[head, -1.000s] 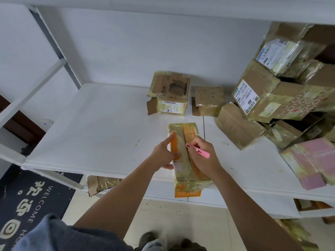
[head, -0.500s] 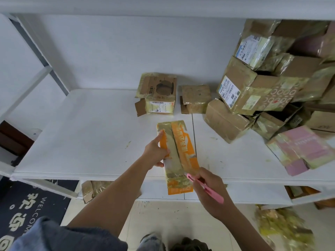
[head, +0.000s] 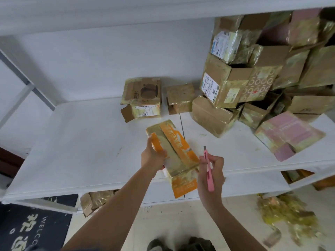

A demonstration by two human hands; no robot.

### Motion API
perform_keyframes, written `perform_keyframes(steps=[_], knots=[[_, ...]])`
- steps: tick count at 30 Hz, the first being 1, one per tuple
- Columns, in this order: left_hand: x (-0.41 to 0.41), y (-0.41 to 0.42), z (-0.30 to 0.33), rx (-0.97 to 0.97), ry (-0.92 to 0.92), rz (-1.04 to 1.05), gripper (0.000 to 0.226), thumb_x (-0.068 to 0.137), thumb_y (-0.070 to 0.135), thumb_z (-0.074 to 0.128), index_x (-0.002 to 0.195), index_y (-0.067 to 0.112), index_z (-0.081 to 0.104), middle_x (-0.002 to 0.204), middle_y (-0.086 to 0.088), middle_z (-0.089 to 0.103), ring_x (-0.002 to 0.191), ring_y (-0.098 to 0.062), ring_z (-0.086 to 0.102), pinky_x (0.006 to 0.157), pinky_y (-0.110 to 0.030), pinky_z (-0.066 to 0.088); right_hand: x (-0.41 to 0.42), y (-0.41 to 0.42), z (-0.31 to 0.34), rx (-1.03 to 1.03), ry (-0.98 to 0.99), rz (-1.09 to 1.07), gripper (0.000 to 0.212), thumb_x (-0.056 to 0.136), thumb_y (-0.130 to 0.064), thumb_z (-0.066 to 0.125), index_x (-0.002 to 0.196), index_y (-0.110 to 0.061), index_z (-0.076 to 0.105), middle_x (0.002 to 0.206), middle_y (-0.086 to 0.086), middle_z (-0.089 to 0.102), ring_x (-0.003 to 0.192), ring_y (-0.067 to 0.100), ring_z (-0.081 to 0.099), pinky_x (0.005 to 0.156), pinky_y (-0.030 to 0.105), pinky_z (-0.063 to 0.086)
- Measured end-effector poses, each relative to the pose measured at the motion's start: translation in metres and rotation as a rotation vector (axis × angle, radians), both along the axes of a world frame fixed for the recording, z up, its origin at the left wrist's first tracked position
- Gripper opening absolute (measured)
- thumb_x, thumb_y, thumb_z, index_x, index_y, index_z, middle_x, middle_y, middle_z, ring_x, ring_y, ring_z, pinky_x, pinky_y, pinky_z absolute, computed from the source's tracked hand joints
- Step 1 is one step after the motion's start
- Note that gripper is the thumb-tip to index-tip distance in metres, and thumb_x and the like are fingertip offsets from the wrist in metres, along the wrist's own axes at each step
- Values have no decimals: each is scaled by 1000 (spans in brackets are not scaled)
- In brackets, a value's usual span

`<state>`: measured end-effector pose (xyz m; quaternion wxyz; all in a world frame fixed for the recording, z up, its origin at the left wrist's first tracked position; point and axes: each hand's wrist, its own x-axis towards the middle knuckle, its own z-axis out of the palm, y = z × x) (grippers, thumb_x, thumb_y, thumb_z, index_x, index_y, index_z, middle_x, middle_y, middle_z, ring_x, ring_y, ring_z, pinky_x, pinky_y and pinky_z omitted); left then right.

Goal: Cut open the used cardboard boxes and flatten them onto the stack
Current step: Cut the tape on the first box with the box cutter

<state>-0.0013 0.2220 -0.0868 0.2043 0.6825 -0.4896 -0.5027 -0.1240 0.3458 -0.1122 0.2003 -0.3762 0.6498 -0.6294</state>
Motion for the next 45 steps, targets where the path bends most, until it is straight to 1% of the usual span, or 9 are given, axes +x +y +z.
perform_keyframes(steps=[5,11,15,18,21,23,28,32,45], knots=[[9,-15,-4,-220,-469,-441,75,99,37,51,151,49,-3,161,2,-22,148,-37,10,114,-53,27,-5,-26,2,-71,-1,-28,7,99,-29,50,95,-29,44,69,-8,52,54,4,46,47,27,41],[9,-25,-14,-434,-685,-835,83,89,70,40,155,34,6,161,12,-18,147,-22,-24,113,-48,-19,-38,-54,-10,-65,-121,-8,7,101,-15,53,99,-9,49,87,-9,68,69,5,56,62,20,46],[-7,-26,-17,-628,-860,-886,92,84,63,58,154,18,20,161,-1,18,149,-28,11,120,-43,-1,-56,-57,-14,-36,-263,37,6,102,-21,54,97,-20,50,102,6,70,96,14,67,78,48,55],[-9,-16,-14,-905,-1149,-894,87,62,68,75,134,23,58,121,-7,64,106,-25,65,102,-37,45,-60,-56,-16,-69,-298,65,6,101,-20,54,97,-18,51,102,9,70,106,19,67,88,54,55],[-9,-4,-9,-1016,-1232,-887,83,43,80,73,101,22,77,71,-1,69,57,-18,65,66,-28,53,-56,-64,-12,-65,-310,94,6,100,-17,57,97,-14,52,97,8,71,108,17,66,94,48,51],[-11,3,-3,-876,-1284,-905,85,59,85,60,114,21,72,76,-1,70,68,-18,67,77,-29,51,-56,-72,-8,-35,-330,109,8,98,-19,61,95,-14,56,94,8,72,106,16,66,94,43,50],[-14,-11,1,-560,-866,-866,67,82,69,57,129,21,54,154,-11,26,143,-34,25,116,-50,14,-69,-67,-2,-28,-541,44,16,93,-28,66,88,-17,55,98,9,72,103,29,68,89,57,55],[-14,-23,5,-422,-693,-838,69,76,66,67,125,23,45,143,-2,40,128,-28,42,97,-39,35,-72,-51,-13,-79,-490,21,12,93,-18,62,94,-10,53,88,14,66,82,24,66,82,43,56],[-17,-33,16,-338,-775,-945,88,77,60,71,151,36,29,151,-12,38,136,-33,39,109,-39,33,-62,-57,-21,34,-192,60,13,97,-14,60,86,-21,56,75,0,71,80,12,69,71,11,48]])
